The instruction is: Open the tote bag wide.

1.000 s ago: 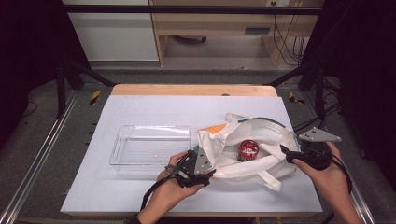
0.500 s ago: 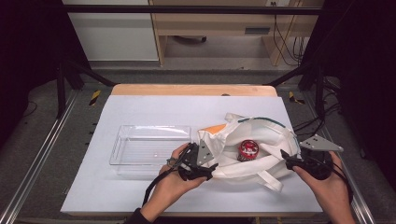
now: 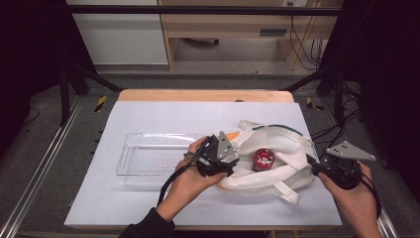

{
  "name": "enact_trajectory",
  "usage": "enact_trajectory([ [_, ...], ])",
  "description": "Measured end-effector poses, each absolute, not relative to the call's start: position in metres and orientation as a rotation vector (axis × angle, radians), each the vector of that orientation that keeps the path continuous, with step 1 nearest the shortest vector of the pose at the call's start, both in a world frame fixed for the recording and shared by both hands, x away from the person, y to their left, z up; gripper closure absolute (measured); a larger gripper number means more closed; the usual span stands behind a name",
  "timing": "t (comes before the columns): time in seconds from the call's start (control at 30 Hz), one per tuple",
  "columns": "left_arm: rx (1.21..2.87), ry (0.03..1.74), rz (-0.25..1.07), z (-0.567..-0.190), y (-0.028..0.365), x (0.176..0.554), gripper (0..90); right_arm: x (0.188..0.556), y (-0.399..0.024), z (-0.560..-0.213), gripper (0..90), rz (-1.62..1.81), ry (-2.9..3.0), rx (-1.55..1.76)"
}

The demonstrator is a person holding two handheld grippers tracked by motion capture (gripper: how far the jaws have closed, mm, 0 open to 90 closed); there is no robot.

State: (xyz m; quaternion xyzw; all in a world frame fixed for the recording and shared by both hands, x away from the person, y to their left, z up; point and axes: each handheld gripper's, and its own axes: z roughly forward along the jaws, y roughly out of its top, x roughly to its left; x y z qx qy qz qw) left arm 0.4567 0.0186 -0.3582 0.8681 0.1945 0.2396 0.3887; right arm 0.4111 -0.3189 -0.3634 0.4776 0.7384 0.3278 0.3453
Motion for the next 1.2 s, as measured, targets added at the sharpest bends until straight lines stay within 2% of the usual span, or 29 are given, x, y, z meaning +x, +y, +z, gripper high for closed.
enact_trajectory([
  [0.5,2.239,0.462,0.608,-0.356,-0.014,0.478,32.4,0.436,-0.330,-0.389,36.3,0.780,1.954,1.414],
  [0.73,2.299,0.430,0.638,-0.359,-0.020,0.485,46.8,0.429,-0.335,-0.392,38.4,0.783,1.982,1.423],
  [0.8,2.309,0.435,0.647,-0.359,-0.018,0.487,54.7,0.424,-0.337,-0.392,40.3,0.794,1.982,1.424],
  [1.2,2.325,0.522,0.635,-0.358,0.000,0.507,75.0,0.398,-0.337,-0.409,47.1,0.845,1.995,1.420],
])
